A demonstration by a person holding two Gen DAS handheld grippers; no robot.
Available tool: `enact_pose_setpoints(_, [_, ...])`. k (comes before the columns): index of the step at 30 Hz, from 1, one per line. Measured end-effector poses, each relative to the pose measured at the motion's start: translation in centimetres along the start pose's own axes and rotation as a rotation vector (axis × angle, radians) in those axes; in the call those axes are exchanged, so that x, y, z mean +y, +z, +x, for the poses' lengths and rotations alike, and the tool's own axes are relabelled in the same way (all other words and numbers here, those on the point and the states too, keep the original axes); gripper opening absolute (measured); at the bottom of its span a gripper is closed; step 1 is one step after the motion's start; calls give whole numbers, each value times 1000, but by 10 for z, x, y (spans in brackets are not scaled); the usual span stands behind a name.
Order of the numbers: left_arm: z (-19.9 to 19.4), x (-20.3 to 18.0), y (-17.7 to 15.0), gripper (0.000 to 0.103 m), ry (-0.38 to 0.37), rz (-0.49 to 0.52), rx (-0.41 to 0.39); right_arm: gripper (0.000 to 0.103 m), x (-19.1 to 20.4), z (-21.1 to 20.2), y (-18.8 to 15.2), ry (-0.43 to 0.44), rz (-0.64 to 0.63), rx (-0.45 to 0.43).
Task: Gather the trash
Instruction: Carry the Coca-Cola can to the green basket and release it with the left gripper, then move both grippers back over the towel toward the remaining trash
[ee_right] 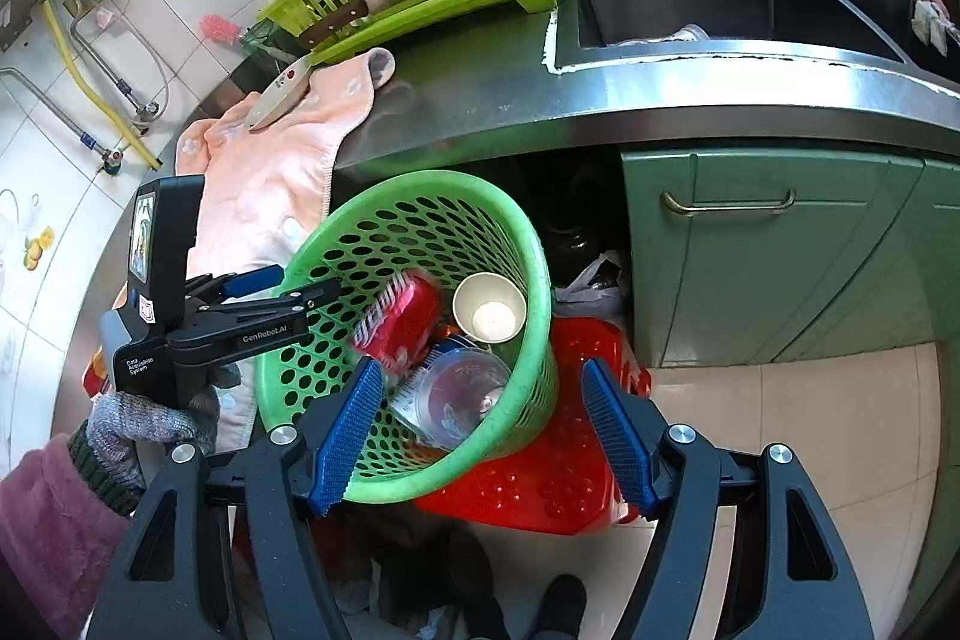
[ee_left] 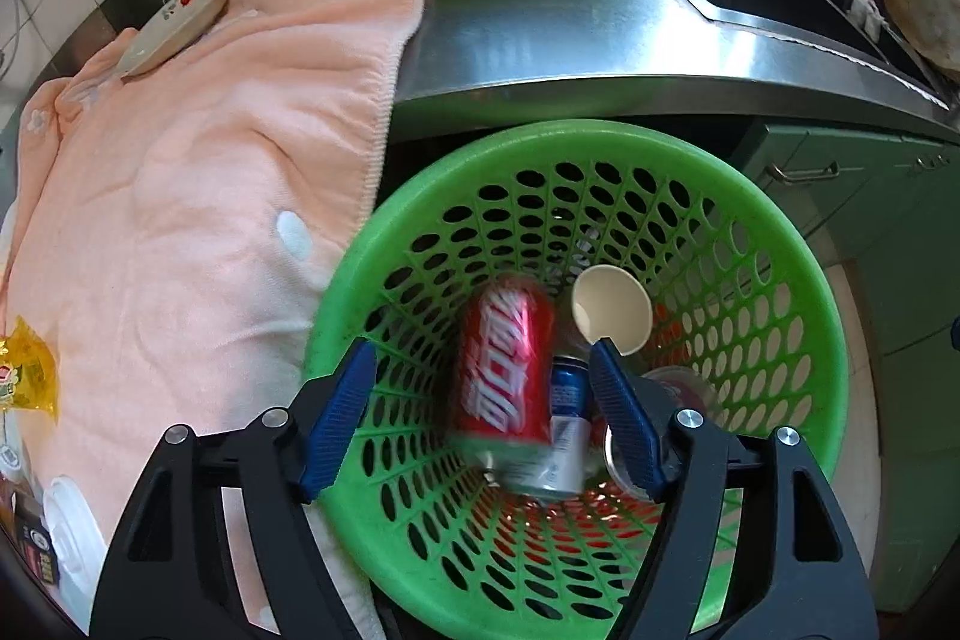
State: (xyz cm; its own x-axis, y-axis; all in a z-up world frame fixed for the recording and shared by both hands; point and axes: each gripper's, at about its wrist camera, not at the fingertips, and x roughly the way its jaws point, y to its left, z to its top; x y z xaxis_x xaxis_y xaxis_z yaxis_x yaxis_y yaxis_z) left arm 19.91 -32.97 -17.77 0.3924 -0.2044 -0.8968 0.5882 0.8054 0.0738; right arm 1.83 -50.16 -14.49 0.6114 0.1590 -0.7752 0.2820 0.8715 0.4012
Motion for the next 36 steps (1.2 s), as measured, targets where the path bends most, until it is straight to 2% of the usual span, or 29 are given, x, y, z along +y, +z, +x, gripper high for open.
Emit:
enact_pose_setpoints(5, [-15, 11, -6, 73, 3, -29, -23, 67, 8, -1, -1, 8, -18, -3])
enact_pose_setpoints(14, [-75, 47, -32, 73, 31, -86, -104, 70, 41, -4, 0, 38, -55, -34])
enact_pose_setpoints(24, [-138, 108, -89, 73, 92, -187, -167, 72, 115, 7, -4, 125, -166, -19])
enact_pose_setpoints(36, [-183, 211, -162, 73, 233, -328, -173, 74, 213, 35, -20, 225, -316, 43])
